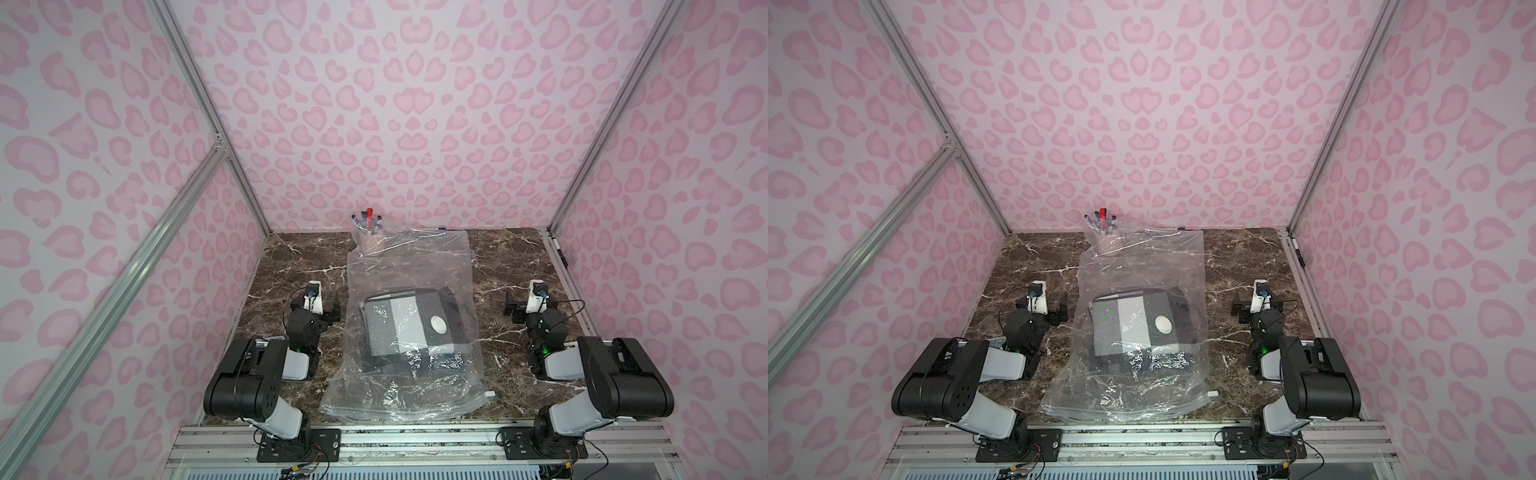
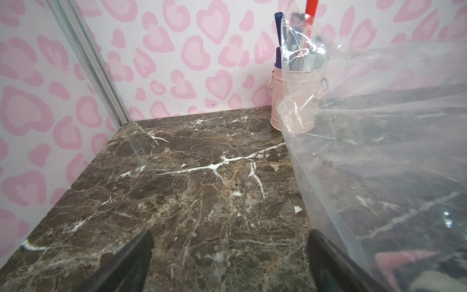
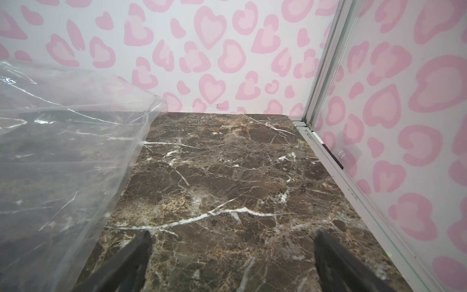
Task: Take the blanket out of the vacuum bag
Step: Adjust the vacuum bag at the center of the board.
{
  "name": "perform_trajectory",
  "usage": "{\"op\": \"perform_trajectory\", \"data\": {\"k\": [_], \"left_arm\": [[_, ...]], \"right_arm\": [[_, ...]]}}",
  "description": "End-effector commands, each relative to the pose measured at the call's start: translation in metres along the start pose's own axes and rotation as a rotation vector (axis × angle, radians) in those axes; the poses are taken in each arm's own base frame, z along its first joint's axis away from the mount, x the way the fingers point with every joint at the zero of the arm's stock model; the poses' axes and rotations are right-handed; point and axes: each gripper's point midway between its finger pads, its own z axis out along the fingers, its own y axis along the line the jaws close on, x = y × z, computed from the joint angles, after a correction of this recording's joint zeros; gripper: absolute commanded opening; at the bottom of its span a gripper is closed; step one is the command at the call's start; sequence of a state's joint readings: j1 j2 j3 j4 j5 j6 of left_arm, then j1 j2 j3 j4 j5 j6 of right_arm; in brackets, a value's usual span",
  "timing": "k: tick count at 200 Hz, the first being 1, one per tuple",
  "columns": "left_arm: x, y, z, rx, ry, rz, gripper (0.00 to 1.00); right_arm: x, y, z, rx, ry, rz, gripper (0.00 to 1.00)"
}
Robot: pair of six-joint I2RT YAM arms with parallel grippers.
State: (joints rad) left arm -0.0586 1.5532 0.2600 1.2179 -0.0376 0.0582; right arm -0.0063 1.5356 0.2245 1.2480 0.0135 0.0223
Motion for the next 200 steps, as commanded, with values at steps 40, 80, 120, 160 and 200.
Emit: {"op": "perform_trajectory", "data": {"k": [40, 80, 120, 160, 200], "left_arm": [[-0.013, 0.009, 0.004, -0.056, -0.009, -0.018, 0.96], [-0.078, -0.012, 0.044, -0.026, 0.247, -0.269, 0.94], [-0.087, -0.073, 0.017, 0.168, 0.354, -0.410, 0.97], [-0.061, -0.080, 0.004, 0.216, 0.380, -0.388, 0.97], [-0.059, -0.084, 0.017, 0.248, 0.351, -0.340, 0.97]], "right_arm": [[-0.007, -0.003, 0.000, 0.012, -0.023, 0.003, 0.99], [-0.019, -0.009, 0.016, 0.090, 0.210, 0.127, 0.97], [-0.004, 0.086, -0.002, -0.304, 0.438, 0.313, 0.99], [-0.001, 0.148, -0.037, -0.527, 0.414, 0.401, 1.00], [0.017, 0.162, -0.039, -0.569, 0.431, 0.408, 1.00]]}}
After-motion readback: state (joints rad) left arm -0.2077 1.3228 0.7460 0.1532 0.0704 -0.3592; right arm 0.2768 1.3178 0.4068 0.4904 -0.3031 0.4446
